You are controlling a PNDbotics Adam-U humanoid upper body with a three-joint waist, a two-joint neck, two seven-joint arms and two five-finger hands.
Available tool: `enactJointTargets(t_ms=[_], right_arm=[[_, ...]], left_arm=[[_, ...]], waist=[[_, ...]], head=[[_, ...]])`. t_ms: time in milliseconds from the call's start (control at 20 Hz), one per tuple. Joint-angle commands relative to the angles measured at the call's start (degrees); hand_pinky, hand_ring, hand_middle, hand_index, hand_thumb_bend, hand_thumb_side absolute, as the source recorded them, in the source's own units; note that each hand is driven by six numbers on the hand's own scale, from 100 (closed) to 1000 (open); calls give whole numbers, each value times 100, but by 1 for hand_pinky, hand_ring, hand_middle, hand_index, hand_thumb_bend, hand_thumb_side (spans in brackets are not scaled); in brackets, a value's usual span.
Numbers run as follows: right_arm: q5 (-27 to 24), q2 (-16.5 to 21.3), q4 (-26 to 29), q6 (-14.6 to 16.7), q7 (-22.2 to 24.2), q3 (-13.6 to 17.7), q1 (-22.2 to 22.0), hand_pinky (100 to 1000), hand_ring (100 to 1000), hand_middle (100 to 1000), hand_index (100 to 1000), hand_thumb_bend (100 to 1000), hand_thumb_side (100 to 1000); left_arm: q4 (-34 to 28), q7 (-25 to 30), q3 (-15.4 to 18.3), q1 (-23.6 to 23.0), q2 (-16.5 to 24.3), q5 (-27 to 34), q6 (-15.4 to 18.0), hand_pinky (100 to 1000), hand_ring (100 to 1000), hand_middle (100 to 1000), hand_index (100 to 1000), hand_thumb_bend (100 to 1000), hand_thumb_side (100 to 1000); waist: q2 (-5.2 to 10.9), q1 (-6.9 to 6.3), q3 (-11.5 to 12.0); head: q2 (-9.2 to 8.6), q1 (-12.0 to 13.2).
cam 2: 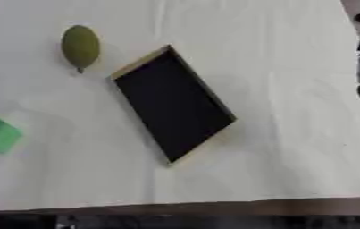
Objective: Pick up objects on the table and place them in the box.
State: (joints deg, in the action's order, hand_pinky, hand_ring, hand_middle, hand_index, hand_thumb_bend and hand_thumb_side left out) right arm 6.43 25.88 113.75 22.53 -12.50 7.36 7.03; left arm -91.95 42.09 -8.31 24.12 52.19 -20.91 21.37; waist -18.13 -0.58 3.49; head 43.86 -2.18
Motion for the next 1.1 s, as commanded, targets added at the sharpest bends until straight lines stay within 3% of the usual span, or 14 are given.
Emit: enactJointTargets(t_ms=[50, 400, 550, 1100], right_arm=[[-52, 59, 84, -15, 7, 22, 42, 897, 877, 584, 903, 100, 591], [-78, 26, 84, -19, -1, 27, 53, 897, 877, 580, 902, 100, 592], [-85, 15, 84, -16, -11, 26, 59, 897, 876, 578, 902, 100, 593], [-104, -47, 84, -37, 5, 13, 70, 898, 878, 576, 903, 100, 594]], left_arm=[[-56, 988, -5, 19, 65, 48, 979, 910, 873, 818, 917, 591, 326], [-15, 988, -80, 48, -64, -102, 960, 904, 866, 799, 906, 579, 279], [21, 988, -77, 42, -90, -248, 936, 900, 863, 795, 898, 533, 157], [99, 988, -103, 25, -166, -416, 889, 884, 850, 778, 882, 468, 100]], waist=[[74, -2, -12], [66, 4, -32], [56, 5, -37], [34, 25, -41]], head=[[26, 31], [26, 52], [26, 57], [26, 76]])
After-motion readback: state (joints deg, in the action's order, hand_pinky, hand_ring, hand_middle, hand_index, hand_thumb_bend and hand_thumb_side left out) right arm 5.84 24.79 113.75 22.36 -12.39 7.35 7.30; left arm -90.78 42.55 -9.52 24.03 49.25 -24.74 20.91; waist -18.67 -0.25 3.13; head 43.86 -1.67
